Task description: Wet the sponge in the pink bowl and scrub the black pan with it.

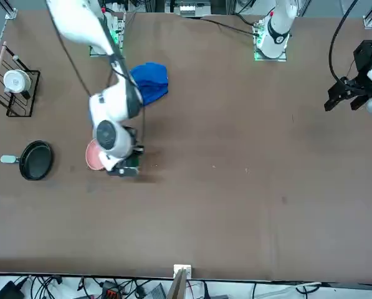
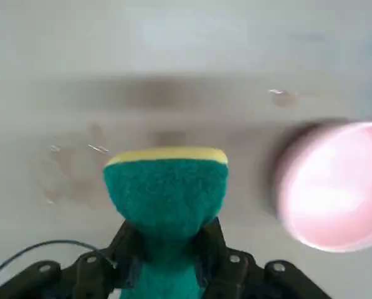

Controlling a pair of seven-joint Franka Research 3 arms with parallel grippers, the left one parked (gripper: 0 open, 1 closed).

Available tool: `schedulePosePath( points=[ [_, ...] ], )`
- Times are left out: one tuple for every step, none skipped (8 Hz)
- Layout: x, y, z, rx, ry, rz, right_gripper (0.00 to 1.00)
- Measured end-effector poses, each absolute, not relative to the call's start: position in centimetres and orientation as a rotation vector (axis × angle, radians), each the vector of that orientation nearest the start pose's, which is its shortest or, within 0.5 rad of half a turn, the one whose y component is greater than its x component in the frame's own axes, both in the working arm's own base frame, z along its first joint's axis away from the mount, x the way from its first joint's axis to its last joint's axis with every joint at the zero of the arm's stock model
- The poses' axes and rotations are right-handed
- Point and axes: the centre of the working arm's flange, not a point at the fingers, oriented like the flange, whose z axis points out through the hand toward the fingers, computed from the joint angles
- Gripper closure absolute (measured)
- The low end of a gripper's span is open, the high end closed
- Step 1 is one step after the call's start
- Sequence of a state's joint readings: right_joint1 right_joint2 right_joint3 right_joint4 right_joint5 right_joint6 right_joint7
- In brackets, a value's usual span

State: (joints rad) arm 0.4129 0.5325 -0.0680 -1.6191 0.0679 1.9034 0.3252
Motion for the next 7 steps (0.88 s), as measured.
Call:
schedulePosePath(
  points=[
    [61.9,19.1,30.5,-3.156,-0.044,0.473,0.55],
    [62.4,15.3,30.4,-3.131,-0.074,0.541,0.56],
    [62.5,12.5,29.7,-3.109,-0.094,0.589,0.56],
    [62.4,10.7,28.6,-3.09,-0.12,0.629,0.56],
    [62.3,9.5,27.1,-3.071,-0.153,0.669,0.56],
    [62.2,8.7,25.6,-3.054,-0.182,0.707,0.56],
    [62.0,8.2,24.0,-3.042,-0.19,0.746,0.57]
  ],
)
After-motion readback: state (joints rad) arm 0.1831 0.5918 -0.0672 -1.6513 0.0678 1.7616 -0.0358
